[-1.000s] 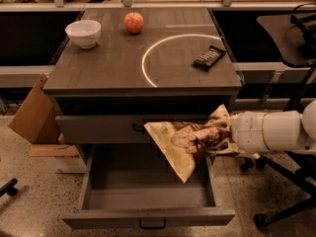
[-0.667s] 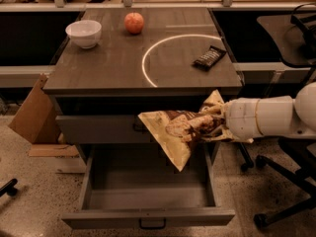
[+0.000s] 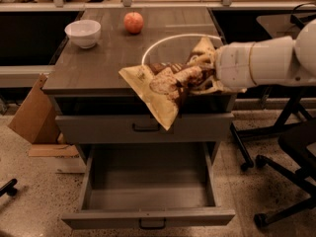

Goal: Pick brown chip bag from middle drawer and place on counter

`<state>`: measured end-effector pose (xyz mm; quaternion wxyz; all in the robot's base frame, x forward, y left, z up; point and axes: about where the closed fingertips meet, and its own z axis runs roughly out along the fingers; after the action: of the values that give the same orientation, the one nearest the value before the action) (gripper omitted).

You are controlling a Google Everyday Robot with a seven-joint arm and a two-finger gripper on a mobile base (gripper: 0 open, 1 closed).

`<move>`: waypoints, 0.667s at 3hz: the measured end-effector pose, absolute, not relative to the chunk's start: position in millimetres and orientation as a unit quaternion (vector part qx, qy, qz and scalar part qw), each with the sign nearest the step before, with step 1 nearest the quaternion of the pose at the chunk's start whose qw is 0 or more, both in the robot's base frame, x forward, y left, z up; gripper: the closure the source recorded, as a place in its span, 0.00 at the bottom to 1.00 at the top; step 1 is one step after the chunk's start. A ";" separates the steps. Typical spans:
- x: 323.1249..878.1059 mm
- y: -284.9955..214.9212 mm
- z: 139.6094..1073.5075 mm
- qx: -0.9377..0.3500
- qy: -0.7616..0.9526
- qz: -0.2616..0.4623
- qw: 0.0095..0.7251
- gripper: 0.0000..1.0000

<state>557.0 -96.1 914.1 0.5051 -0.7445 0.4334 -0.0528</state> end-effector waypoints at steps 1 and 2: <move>566.7 -82.0 967.0 -0.751 0.395 -0.085 0.522 1.00; 575.4 -77.1 967.2 -0.753 0.391 -0.090 0.522 1.00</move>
Offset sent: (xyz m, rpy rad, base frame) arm 0.0078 0.0132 0.0448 -0.0137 -0.0860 0.0312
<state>575.4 -77.1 967.2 0.5216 -0.7527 0.3915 -0.0899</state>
